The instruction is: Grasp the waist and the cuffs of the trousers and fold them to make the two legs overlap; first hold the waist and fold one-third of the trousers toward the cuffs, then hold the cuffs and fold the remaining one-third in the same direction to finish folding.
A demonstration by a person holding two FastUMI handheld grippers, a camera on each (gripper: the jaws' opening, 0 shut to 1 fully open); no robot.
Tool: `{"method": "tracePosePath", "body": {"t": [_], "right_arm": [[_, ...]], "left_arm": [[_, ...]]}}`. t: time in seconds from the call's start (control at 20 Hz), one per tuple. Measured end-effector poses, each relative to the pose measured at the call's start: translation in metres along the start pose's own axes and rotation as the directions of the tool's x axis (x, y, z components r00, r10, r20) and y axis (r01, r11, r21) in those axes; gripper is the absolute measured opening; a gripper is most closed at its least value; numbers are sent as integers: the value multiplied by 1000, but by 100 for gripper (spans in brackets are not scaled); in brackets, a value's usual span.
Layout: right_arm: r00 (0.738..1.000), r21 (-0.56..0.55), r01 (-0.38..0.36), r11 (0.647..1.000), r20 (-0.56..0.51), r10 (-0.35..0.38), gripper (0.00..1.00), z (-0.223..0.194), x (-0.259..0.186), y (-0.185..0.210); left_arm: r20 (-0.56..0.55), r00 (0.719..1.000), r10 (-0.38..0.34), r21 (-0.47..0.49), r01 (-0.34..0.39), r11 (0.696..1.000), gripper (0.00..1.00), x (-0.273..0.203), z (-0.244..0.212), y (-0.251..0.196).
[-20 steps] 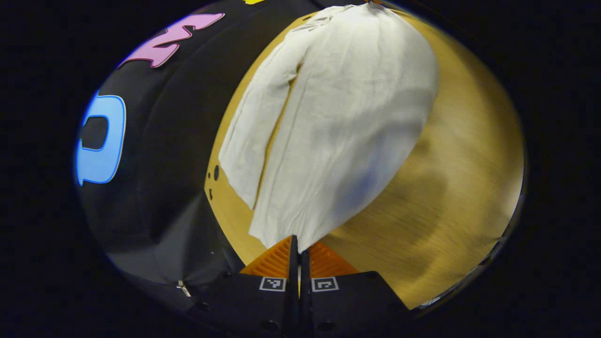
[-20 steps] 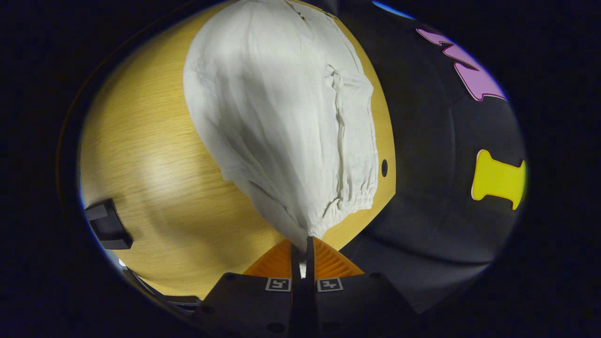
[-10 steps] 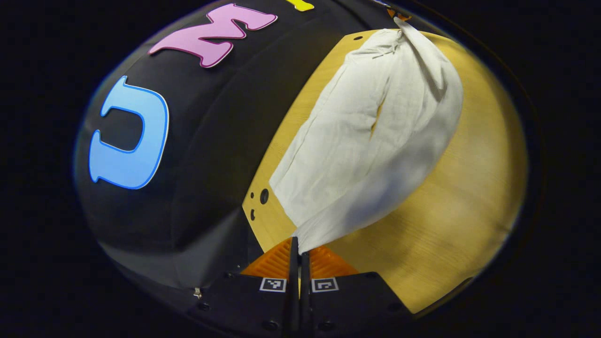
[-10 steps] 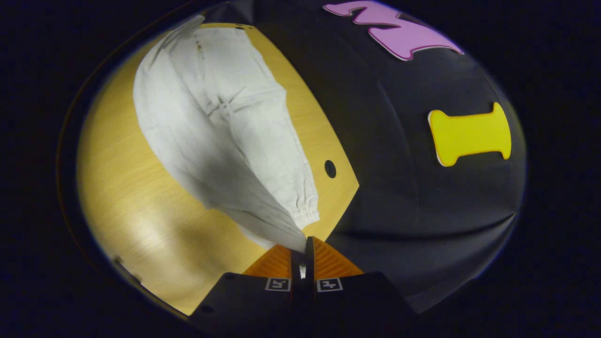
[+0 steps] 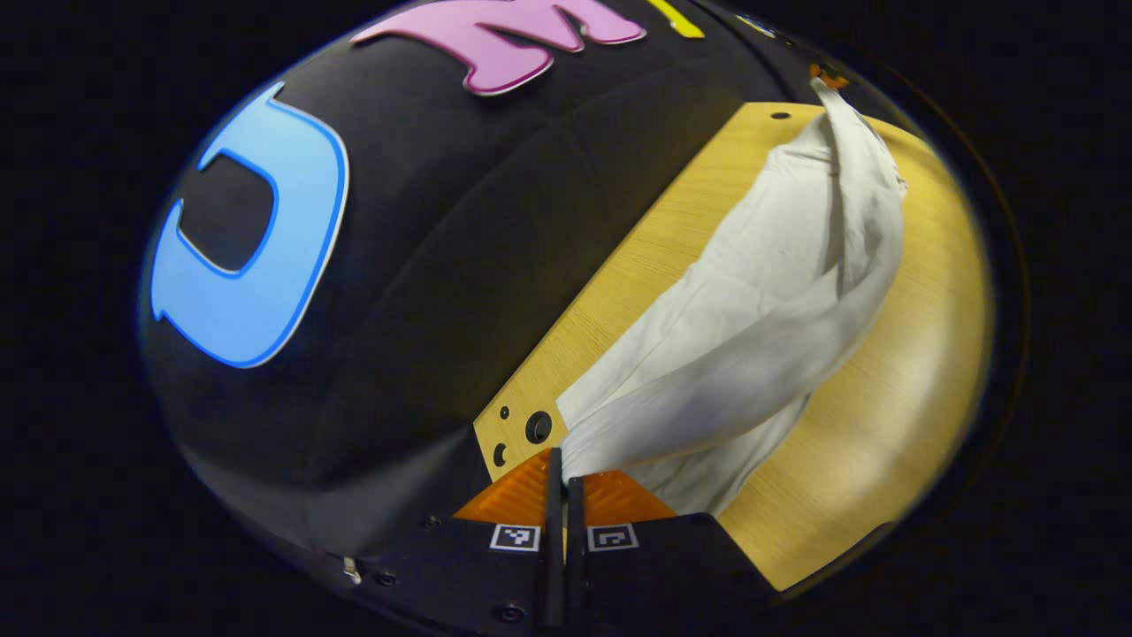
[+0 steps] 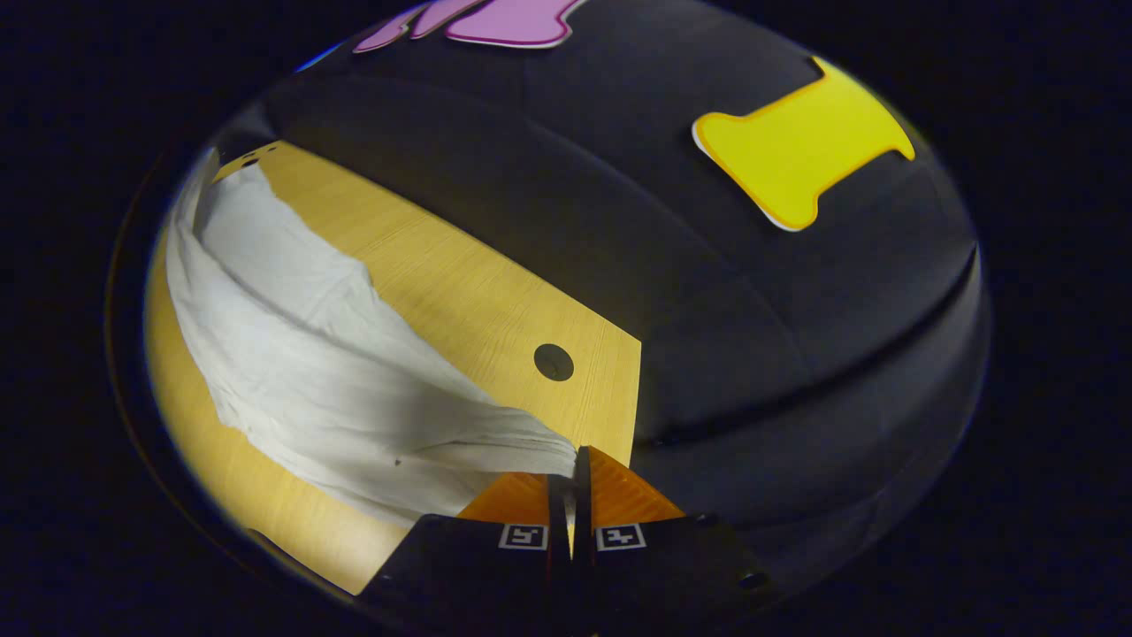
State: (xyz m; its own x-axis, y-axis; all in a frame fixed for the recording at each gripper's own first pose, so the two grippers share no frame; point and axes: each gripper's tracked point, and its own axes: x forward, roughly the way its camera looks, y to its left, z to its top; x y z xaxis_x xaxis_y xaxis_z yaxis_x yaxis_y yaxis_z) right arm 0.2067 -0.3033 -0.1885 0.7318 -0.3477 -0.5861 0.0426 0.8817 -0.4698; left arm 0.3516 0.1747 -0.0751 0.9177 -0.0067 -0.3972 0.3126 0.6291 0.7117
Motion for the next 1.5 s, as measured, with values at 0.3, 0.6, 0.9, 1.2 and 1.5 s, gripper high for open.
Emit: {"method": "tracePosePath", "body": {"t": [0.3, 0.6, 0.9, 1.2, 1.5], "right_arm": [[995, 202, -29, 979, -83, 46, 5, -3, 43, 20], [983, 440, -56, 896, -131, 126, 72, -20, 35, 21], [996, 622, 35, 783, -82, 20, 98, -38, 13, -9], [985, 819, 155, 553, -169, -26, 99, -90, 9, -22], [982, 851, 178, 494, -188, -30, 99, -101, 14, -11]], "left_arm": [[-111, 992, -58, -288, 24, 957, 6, 72, -28, -15], [-117, 986, -122, -496, 48, 867, 52, 72, -32, -52], [-57, 996, -70, -623, 19, 782, 97, 29, -10, -52], [28, 1000, -10, -709, 27, 704, 97, -35, 9, -51], [39, 999, 19, -745, 16, 667, 97, -88, 10, -59]]}}
